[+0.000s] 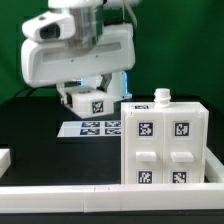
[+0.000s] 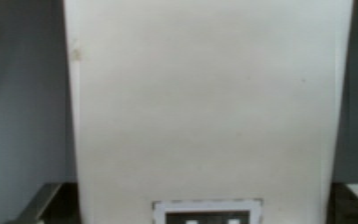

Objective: Assemble cabinet

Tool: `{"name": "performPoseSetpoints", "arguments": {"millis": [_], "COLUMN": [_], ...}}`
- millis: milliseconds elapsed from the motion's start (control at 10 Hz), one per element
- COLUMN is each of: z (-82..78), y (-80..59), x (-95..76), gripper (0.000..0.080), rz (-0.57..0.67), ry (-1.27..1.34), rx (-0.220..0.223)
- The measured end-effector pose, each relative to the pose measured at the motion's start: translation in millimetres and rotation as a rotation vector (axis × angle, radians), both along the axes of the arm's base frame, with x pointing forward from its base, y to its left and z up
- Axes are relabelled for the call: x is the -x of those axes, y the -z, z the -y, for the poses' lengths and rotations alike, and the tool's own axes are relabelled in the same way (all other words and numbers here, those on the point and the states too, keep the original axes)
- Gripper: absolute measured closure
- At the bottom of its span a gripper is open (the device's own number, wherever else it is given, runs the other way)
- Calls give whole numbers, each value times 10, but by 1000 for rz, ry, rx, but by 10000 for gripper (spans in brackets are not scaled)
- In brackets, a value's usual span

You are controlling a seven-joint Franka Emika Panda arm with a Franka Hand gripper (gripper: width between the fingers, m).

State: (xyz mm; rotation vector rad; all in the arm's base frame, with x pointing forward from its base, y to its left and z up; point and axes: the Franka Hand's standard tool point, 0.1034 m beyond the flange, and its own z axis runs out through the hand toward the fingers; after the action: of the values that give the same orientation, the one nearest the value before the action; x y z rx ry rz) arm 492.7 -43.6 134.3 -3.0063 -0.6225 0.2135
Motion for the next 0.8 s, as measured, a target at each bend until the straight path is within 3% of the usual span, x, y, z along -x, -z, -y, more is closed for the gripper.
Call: {"name": "performPoseSetpoints", "arguments": {"millis": [100,200,600,800], "z": [-79,-95,-87,-267], "y": [-118,-152,-106,-266], "x": [-106,-165,-121,-246], "gripper": [239,239,239,239], "rz": [-3,5,-2,-4], "ry": [13,10,12,23], "rx": [2,2,3,5]}}
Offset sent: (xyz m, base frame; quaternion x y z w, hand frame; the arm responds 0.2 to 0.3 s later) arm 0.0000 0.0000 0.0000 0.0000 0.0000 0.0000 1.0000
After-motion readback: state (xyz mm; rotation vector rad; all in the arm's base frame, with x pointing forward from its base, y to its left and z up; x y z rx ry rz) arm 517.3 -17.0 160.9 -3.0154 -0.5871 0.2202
